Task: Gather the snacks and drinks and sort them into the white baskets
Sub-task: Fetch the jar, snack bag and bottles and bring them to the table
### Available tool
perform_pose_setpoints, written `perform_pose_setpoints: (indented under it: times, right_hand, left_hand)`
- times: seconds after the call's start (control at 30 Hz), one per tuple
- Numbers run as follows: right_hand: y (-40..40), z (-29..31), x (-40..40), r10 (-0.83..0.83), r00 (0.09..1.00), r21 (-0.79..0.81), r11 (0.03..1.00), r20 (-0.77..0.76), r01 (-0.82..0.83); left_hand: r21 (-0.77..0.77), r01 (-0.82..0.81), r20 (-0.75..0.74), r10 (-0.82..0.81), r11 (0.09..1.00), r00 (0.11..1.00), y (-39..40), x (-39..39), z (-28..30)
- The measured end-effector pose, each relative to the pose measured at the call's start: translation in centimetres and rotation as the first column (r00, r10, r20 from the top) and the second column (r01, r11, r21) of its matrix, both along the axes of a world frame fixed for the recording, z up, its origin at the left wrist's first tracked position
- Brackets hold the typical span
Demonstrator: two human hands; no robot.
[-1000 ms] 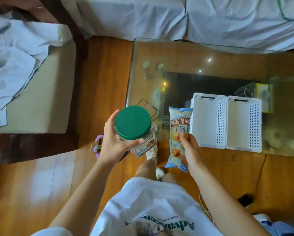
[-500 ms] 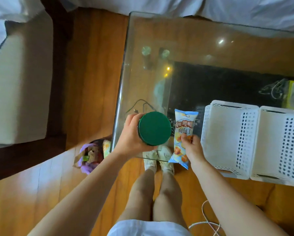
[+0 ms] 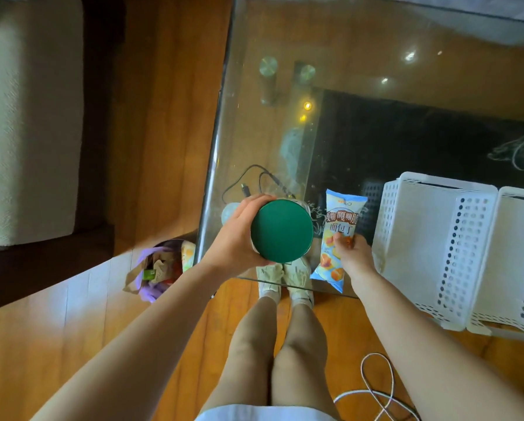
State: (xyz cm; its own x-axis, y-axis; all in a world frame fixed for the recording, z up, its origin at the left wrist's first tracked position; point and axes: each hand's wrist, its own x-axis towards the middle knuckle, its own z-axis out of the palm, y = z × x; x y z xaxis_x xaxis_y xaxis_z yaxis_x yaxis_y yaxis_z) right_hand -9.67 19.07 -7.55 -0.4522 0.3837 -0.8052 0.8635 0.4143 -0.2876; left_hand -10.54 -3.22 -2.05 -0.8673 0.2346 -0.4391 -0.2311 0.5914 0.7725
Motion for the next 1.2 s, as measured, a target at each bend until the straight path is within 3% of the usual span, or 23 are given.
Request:
perform_pose_setpoints:
  times: [0.27, 0.4, 0.53, 0.7, 0.87, 1.0, 1.13, 1.2]
  right_hand:
    - [0.5, 1.6, 0.4, -0.022, 0.999, -0.076, 0.997, -0.028, 0.02]
    - [1.0, 4.8, 1.2, -0.064, 0.998, -0.147, 0.987, 0.014, 0.065]
    - [2.1, 9.6, 2.8, -0.065, 0.988, -0.276, 0.956, 0.14, 0.102]
    - [3.9, 15.6, 5.2, 0.04, 0.976, -0.316, 0.948, 0.215, 0.031]
    - [5.0, 18.9, 6.9, 0.159, 0.961, -0.271, 0.958, 0.226, -0.094]
    - [3.4, 20.1, 6.7, 0.353, 0.91, -0.247, 0.922, 0.219, -0.298]
    - [-1.9, 20.7, 6.7, 0.578, 0.799, -0.258, 0.807, 0.165, -0.531]
    - [-5.8, 21.3, 7.8, 0.702, 0.698, -0.259, 0.707, 0.142, -0.658]
  left_hand:
    - [-0.09, -0.168, 0.216, 0.184, 0.982, 0.959, 0.4, 1.5, 0.5]
    - [-0.161, -0.346, 0.394, 0.381, 0.924, 0.836, 0.0, 3.6, 1.8]
    - [-0.106, -0.717, 0.588, 0.625, 0.689, 0.514, -0.1, 6.3, 5.5]
    - [-0.145, -0.886, 0.659, 0.711, 0.441, 0.246, 0.0, 11.3, 10.9]
    - [-0.128, -0.968, 0.648, 0.758, 0.215, 0.082, 1.2, 17.5, 14.8]
    - [-0.109, -0.994, 0.666, 0.744, 0.027, -0.053, 2.1, 23.5, 17.6]
    - [-0.112, -0.973, 0.609, 0.76, -0.201, -0.228, 2.4, 30.8, 20.0]
    - [-0.138, -0.925, 0.574, 0.732, -0.354, -0.366, 2.4, 35.1, 20.6]
